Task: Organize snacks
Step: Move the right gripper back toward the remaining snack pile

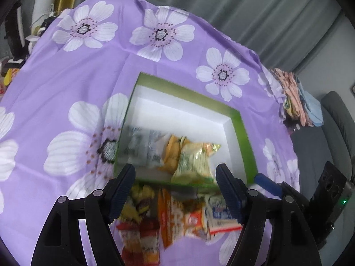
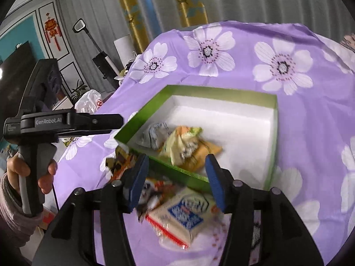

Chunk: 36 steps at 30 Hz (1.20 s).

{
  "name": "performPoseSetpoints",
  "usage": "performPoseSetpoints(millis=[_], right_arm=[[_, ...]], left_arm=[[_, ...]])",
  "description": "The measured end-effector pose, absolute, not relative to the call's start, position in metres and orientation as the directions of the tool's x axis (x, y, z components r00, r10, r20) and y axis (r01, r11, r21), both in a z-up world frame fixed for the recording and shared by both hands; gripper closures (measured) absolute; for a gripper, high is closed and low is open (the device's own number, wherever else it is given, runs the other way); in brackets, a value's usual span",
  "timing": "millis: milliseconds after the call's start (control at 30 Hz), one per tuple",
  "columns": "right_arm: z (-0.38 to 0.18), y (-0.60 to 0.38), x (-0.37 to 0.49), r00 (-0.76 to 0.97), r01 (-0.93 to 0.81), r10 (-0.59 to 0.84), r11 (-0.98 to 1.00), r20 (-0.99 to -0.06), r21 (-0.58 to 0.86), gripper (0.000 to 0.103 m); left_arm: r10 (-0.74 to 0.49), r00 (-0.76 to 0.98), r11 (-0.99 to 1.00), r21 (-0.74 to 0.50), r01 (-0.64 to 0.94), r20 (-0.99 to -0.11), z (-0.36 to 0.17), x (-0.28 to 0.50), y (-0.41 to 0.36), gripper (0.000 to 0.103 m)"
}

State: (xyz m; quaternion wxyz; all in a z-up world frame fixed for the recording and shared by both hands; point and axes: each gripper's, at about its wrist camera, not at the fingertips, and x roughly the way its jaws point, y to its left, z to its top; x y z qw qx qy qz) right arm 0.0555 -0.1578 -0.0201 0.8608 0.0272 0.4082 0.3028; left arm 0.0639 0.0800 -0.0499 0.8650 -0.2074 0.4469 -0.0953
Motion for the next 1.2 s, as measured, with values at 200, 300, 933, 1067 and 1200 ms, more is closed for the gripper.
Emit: performPoseSetpoints(millis=[200, 300, 933, 1067, 1200], right_arm=[[-0.024, -0.163, 0.033, 0.463, -0.503, 0.561, 0.804, -0.686, 0.318, 0.049], [-0.028, -0.16, 0.023, 0.444, -0.516, 0.568, 0.795, -0.693, 0.321, 0.049], [-0.051, -0.118, 0.011, 0.356, -0.6, 0.562, 0.75, -0.747, 0.278, 0.049], [-0.056, -0.111, 0.016, 0.346, -0.613, 0.548, 0.746, -0.762, 0.258, 0.049], [-0.06, -0.105, 0.021, 0.335, -0.624, 0.543, 0.74, -0.77, 0.25, 0.049]], left_arm=[[-0.338, 0.578, 0.89, -0.451, -0.058, -0.742, -0.054, 0.036, 0.087, 0.028], [-0.32, 0.573, 0.896, -0.438, -0.076, -0.755, -0.057, 0.025, 0.088, 0.028], [-0.325, 0.551, 0.903, -0.426, -0.062, -0.769, -0.085, -0.001, 0.077, 0.028], [-0.339, 0.544, 0.907, -0.421, -0.028, -0.767, -0.088, 0.003, 0.068, 0.028], [-0.342, 0.535, 0.914, -0.407, -0.003, -0.773, -0.093, 0.009, 0.059, 0.028]])
